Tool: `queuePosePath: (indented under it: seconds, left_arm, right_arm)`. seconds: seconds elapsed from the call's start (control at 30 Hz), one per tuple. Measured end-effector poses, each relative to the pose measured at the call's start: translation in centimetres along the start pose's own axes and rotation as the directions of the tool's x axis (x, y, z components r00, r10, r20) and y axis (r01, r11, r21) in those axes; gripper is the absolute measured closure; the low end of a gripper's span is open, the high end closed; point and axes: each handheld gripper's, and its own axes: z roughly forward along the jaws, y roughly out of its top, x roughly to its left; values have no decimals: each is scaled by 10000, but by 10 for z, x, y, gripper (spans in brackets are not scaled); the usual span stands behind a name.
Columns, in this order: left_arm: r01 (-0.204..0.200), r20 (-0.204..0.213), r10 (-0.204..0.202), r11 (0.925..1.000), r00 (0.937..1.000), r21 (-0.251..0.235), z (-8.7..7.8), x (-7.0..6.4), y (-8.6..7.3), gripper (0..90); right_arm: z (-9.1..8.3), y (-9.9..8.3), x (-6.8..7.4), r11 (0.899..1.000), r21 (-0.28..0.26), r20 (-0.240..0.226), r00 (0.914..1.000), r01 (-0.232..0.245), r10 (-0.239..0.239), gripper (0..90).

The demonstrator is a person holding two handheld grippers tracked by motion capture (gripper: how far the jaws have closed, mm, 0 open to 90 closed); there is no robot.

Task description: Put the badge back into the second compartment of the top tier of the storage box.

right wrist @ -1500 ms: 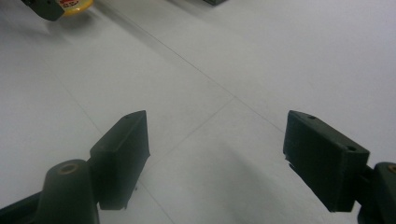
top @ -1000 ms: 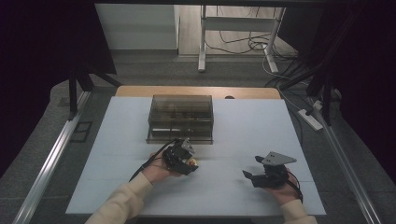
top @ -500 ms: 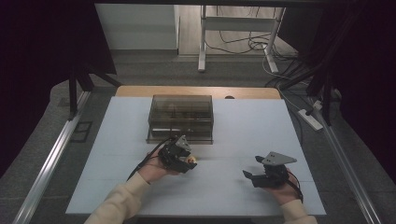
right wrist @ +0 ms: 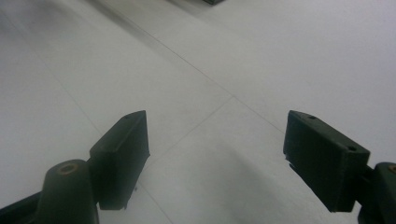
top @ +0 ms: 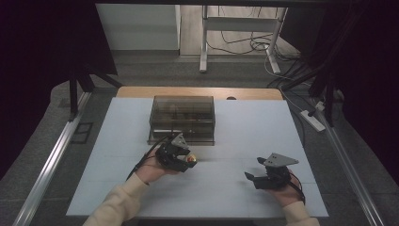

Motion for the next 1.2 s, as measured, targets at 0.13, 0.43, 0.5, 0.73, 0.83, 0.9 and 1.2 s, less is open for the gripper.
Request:
queuePosePath:
  seconds: [0.13,0.43,0.5,0.73,0.83,0.9,1.2]
  left_arm:
    - [6,-18,-6,9999,10000,-168,-5,0,0,470]
    - [153,-94,-159,9979,9998,-631,-17,1,0,469]
    - [172,-171,-185,9970,9997,-754,-19,2,0,470]
    - [257,-268,-288,9935,9992,-1113,-28,4,0,470]
    - [268,-290,-306,9922,9991,-1219,-30,4,0,470]
    - [247,-316,-289,9916,9991,-1270,-31,4,0,469]
    - [275,-407,-339,9884,9986,-1492,-36,5,1,470]
  right_arm:
    - [0,0,0,10000,2,-7,10000,13,-13,222]
    - [0,0,0,10000,-5,1,10000,13,-13,222]
    - [0,0,0,10000,-13,9,10000,8,-8,222]
    - [0,0,0,10000,-4,5,10000,4,-4,222]
    - [0,0,0,10000,-4,8,10000,8,-8,222]
    - [-1,0,0,10000,-5,13,10000,0,0,222]
    - [0,0,0,10000,1,30,10000,10,-10,222]
